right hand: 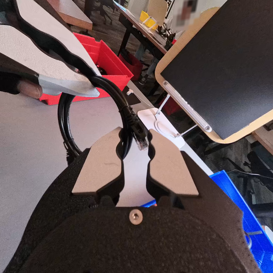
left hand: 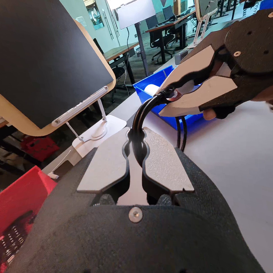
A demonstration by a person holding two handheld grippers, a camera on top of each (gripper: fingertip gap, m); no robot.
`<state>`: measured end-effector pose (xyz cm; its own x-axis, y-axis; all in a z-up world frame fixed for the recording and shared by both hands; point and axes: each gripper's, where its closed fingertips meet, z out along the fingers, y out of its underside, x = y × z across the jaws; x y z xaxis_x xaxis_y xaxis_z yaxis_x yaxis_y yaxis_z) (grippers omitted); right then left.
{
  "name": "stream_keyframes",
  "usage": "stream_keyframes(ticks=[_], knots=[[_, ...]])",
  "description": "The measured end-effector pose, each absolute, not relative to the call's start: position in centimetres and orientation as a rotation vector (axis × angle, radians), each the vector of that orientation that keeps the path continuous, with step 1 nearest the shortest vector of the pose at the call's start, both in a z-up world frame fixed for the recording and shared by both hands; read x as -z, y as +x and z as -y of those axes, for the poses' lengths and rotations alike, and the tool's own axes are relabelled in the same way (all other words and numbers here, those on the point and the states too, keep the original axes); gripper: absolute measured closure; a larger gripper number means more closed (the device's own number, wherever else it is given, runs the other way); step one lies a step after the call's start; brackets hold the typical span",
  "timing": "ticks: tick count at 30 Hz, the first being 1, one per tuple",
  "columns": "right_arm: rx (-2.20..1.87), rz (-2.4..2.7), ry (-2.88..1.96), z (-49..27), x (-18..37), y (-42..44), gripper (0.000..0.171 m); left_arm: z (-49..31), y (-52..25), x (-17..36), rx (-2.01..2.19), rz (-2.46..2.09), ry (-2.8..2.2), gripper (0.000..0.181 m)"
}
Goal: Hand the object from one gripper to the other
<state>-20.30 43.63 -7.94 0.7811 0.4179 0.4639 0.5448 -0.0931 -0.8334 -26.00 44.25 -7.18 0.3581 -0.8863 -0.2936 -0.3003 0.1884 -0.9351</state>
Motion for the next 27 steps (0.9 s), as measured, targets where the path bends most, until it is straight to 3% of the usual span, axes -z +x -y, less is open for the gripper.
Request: stream_keyframes(ticks=[2, 5, 8, 10, 13, 18, 21, 27], knots=[[0.142, 0.78, -1.718, -43.6, 8.1, -20.3, 0.148, -44.1, -25.9, 7.7, 0.612, -1.219, -1.384, 0.168], [0.211, 0.867, -1.715, -43.0, 8.3, -20.4, 0.158, -43.6, -25.9, 8.2, 0.571, -1.297, -1.384, 0.151], [0.308, 1.01, -1.701, -42.5, 9.3, -21.5, 0.159, -42.5, -25.3, 8.5, 0.413, -1.397, -1.293, 0.146], [0.358, 1.103, -1.666, -42.1, 10.0, -22.8, 0.159, -42.2, -25.1, 9.1, 0.272, -1.459, -1.238, 0.161], [0.383, 1.092, -1.608, -42.2, 9.3, -23.4, 0.156, -42.4, -25.2, 8.4, 0.217, -1.433, -1.194, 0.165], [0.089, 0.835, -1.672, -42.7, 7.4, -21.5, 0.135, -43.5, -26.1, 5.8, 0.422, -1.216, -1.235, 0.169], [0.053, 0.779, -1.668, -43.2, 7.6, -20.6, 0.164, -43.5, -26.1, 6.1, 0.536, -1.206, -1.288, 0.169], [0.264, 0.924, -1.683, -42.7, 8.1, -20.1, 0.166, -42.3, -25.5, 7.9, 0.553, -1.349, -1.324, 0.147]])
